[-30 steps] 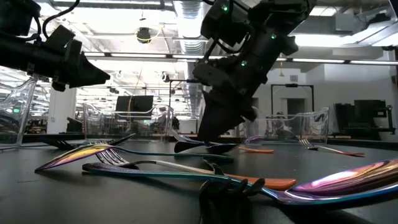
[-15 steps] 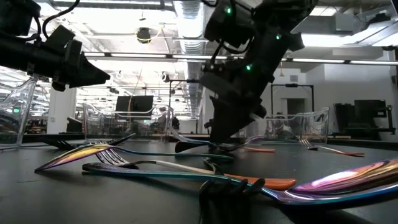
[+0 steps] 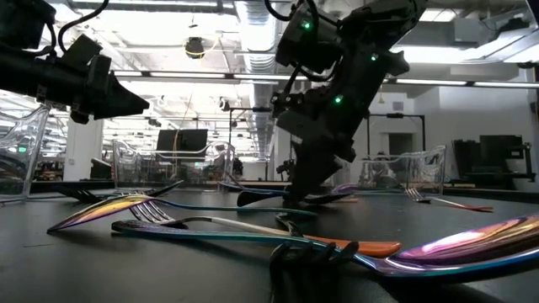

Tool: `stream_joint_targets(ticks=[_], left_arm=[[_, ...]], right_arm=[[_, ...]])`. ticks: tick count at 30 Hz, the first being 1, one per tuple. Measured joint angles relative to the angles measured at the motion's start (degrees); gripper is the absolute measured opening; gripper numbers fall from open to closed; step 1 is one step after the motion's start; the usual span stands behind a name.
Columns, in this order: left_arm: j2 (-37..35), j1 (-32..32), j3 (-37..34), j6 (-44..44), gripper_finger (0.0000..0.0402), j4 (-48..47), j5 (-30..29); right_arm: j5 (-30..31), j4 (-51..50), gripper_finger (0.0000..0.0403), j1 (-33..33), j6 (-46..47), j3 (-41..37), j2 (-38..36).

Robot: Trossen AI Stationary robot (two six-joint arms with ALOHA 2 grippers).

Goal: Sort silverware by color (type)
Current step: Put the blue spoon into top right transparent bin

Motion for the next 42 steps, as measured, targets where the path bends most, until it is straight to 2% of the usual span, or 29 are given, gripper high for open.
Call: stream_joint_targets(ticks=[4, 9, 11, 16, 19, 22, 27, 32, 36, 39, 42], left_arm=[[0.02, 0.02, 0.02, 0.0, 0.0151, 0.0, 0.0], [0.02, 0.02, 0.0, 0.0, 0.0151, 0.0, -0.03], [0.02, 0.02, 0.0, 0.0, 0.0151, 0.01, -0.14], [0.02, 0.02, 0.01, 0.0, 0.0151, -0.01, -0.14], [0.02, 0.02, 0.0, 0.02, 0.0151, 0.0, -0.15], [0.02, 0.02, 0.01, 0.02, 0.0151, 0.0, -0.16], [0.02, 0.02, 0.02, 0.02, 0.0151, -0.02, -0.1], [0.02, 0.0, 0.0, 0.02, 0.0151, -0.02, -0.01], [0.02, 0.02, 0.0, 0.08, 0.0151, 0.0, 0.01], [0.02, 0.02, 0.01, 0.9, 0.0151, -0.02, 0.01], [0.02, 0.02, 0.01, 1.62, 0.0151, 0.01, 1.7]], right_arm=[[-0.13, -4.09, 0.0013, -1.33, -4.77, -0.08, -7.23], [2.94, -14.25, 0.0009, -4.35, -10.96, -0.13, -16.98], [8.15, -18.65, 0.0009, -5.63, -15.57, -0.08, -20.46], [28.83, -33.29, 0.0011, -10.96, -28.83, 0.03, -26.93], [34.92, -38.18, 0.0012, -15.97, -34.19, -0.03, -28.99], [33.56, -40.8, 0.0012, -22.36, -39.02, -0.02, -30.42], [25.32, -39.18, 0.0017, -32.22, -47.85, -0.02, -30.44], [16.25, -35.78, 0.0066, -39.38, -52.43, -0.02, -29.48], [12.19, -32.52, 0.0129, -41.59, -50.07, 0.0, -29.62], [11.04, -30.03, 0.0171, -41.05, -43.53, 0.0, -29.74], [5.91, -26.55, 0.02, -38.91, -36.08, 0.0, -29.75]])
